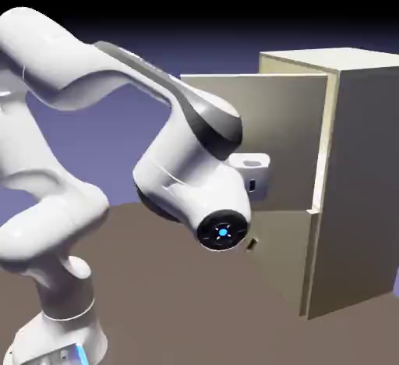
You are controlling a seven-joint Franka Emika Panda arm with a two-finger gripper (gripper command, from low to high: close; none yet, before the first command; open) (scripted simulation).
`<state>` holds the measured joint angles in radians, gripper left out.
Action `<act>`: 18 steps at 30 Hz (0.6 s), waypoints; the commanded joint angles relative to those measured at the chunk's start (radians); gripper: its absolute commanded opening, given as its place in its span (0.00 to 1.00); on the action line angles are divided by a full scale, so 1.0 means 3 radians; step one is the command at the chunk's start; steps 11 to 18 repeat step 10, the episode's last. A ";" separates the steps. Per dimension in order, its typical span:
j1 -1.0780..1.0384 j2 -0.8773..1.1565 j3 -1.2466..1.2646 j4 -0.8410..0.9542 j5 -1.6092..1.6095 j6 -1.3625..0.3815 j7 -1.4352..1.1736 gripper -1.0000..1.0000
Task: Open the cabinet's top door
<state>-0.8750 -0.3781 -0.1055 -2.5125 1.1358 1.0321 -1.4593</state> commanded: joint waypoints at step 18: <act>-0.0401 0.0746 0.0297 0.0842 -0.0442 -0.0732 -0.0396 0.00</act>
